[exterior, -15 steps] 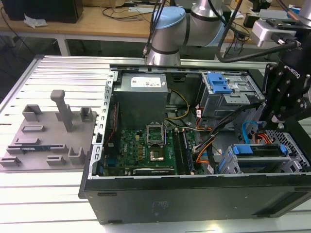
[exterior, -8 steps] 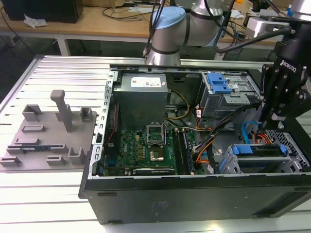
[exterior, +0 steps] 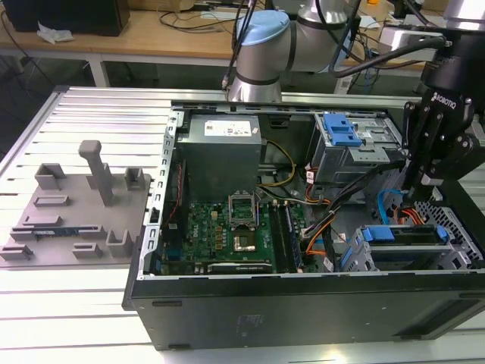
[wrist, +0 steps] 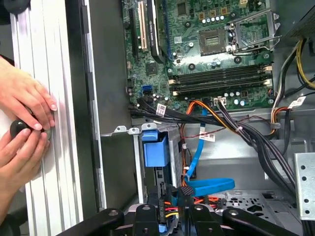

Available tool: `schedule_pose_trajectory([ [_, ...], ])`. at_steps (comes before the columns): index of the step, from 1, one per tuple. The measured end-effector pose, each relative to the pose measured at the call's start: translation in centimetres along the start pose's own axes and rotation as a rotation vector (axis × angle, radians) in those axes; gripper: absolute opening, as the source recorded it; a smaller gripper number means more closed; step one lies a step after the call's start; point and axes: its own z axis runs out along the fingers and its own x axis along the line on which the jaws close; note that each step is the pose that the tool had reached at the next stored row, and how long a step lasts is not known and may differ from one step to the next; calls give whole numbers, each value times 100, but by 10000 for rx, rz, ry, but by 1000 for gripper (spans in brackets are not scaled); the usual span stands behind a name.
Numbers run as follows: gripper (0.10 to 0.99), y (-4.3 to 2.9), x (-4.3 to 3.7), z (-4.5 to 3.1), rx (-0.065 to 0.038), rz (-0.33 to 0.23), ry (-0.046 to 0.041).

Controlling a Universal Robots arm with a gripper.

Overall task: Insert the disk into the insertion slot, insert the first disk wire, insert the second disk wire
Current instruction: 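Insert the second disk wire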

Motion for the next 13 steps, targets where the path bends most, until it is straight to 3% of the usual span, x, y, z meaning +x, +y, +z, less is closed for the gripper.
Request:
schedule_pose_trajectory([
  [3, 302, -34, -4, 0, -38, 20, 9],
  [5, 302, -73, -10, 3, -304, -22, 103],
  [7, 302, -76, -12, 10, -481, -44, 168],
  [13, 302, -93, -43, 39, -517, -46, 185],
])
